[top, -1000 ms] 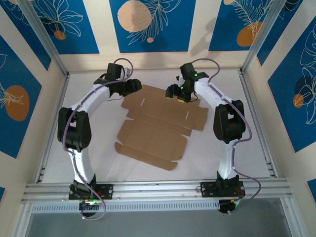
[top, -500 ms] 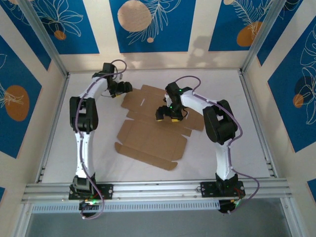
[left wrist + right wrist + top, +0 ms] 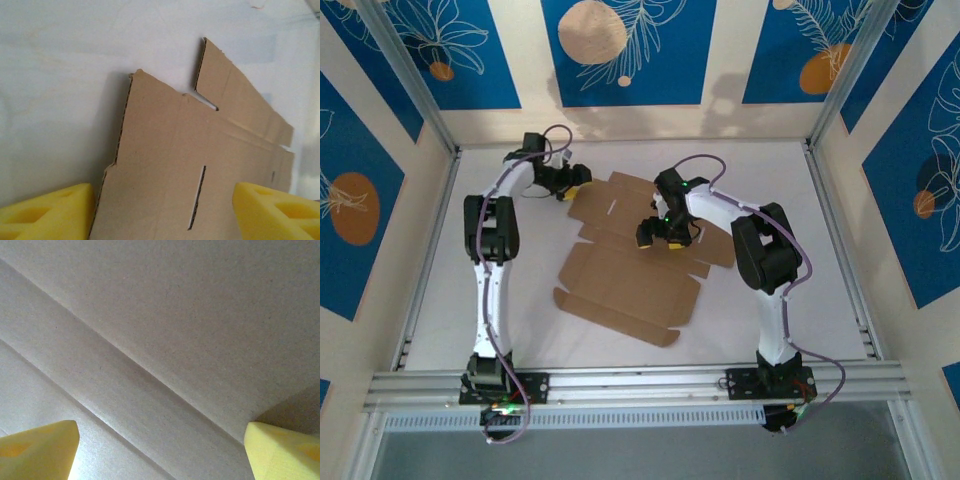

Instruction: Fold the paper box

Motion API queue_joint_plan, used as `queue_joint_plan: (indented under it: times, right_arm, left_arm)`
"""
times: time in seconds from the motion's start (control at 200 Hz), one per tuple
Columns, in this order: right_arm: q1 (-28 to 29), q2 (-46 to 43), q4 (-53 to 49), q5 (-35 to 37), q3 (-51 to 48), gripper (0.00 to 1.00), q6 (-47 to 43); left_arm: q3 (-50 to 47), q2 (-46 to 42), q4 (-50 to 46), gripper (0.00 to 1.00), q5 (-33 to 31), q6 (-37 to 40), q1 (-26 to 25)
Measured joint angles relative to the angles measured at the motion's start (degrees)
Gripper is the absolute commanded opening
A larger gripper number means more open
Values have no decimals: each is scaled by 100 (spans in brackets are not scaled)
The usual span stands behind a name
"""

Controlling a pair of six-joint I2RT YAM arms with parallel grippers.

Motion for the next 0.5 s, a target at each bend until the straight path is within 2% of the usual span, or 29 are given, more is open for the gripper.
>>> queue_joint_plan:
  times: [0.09, 0.285, 0.395, 0.5]
  right_arm:
    - [0, 0, -26, 2, 0, 86, -35]
    - [-52, 0, -188, 2, 0, 83, -87]
    - [-70, 0, -210, 2, 22, 81, -103]
    - [-70, 0, -225, 0, 111, 80, -177]
  left_arm:
    - [-146, 9, 358, 64, 361, -247, 48]
    - [-632, -20, 1113, 42, 925, -634, 76]
    - [-715, -20, 1123, 36, 1056, -566, 37]
    - [-754, -20, 1106, 36, 1130, -468, -2]
